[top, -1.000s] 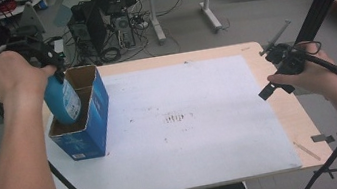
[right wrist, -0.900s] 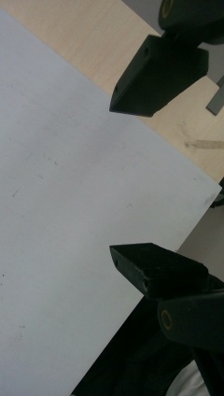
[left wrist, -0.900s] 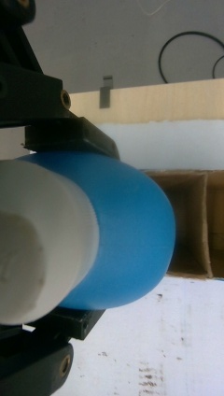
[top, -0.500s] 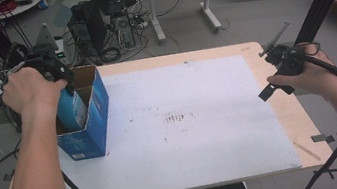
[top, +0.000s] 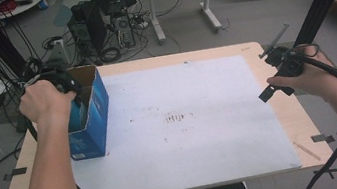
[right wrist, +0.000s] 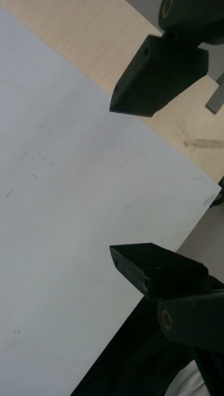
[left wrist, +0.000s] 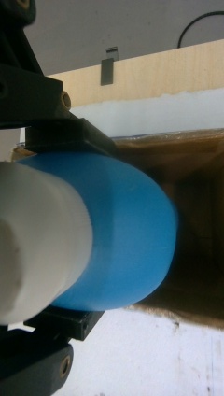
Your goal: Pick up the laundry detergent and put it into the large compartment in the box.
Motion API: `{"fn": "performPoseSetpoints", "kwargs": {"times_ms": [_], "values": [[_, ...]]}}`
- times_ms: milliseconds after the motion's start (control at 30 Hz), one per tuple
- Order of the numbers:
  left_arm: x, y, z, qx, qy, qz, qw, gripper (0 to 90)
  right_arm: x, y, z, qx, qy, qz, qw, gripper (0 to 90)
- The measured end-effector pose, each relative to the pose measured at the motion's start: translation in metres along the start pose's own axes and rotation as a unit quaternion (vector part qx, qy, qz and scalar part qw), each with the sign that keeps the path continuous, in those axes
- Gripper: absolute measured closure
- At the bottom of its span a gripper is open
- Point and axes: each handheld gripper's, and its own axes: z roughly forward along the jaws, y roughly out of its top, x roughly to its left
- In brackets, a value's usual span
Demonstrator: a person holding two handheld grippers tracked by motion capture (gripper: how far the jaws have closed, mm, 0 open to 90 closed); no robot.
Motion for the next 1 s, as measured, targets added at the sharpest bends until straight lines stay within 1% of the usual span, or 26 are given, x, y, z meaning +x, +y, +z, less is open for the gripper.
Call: {"fn": "performPoseSetpoints", "kwargs": {"times_ms": [33,200,333,400,433,533,633,800,933,1000], "values": [[0.0,0.0,0.005,0.0,0.003,0.0,1.0,37.3,0.0,0.0,0.0,0.0,0.0,0.0,1.0,26.1],[0.001,0.0,0.011,0.005,0.0,-0.001,1.0,37.3,-0.001,-0.001,-0.001,-0.001,-0.001,0.0,1.0,26.1],[0.0,0.0,0.018,0.005,0.005,-0.005,1.0,37.3,-0.001,-0.001,0.0,0.001,-0.001,0.0,1.0,26.2],[0.001,0.0,0.02,0.007,0.006,-0.005,0.9999,37.3,-0.001,-0.001,0.0,0.001,-0.001,0.0,1.0,26.2],[0.0,0.0,0.024,0.01,0.008,-0.001,0.9999,37.3,-0.001,-0.001,0.001,0.001,-0.001,0.0,1.0,26.2],[0.0,0.0,0.027,0.01,0.01,-0.003,0.9999,37.3,-0.001,-0.001,0.001,0.002,-0.001,-0.001,1.0,26.1],[0.0,0.001,0.03,0.016,0.013,0.001,0.9998,37.3,-0.001,-0.001,0.002,0.001,0.0,0.001,1.0,26.1],[0.0,0.001,0.034,0.018,0.009,0.002,0.9998,37.3,-0.001,-0.001,0.002,0.002,-0.001,0.001,1.0,26.1],[-0.001,0.001,0.038,0.027,0.011,0.007,0.9995,37.3,0.0,-0.001,0.003,0.003,0.0,0.0,1.0,26.2],[0.0,0.002,0.039,0.025,0.01,0.004,0.9996,37.3,-0.001,-0.001,0.003,0.004,0.0,-0.001,1.0,26.2]]}}
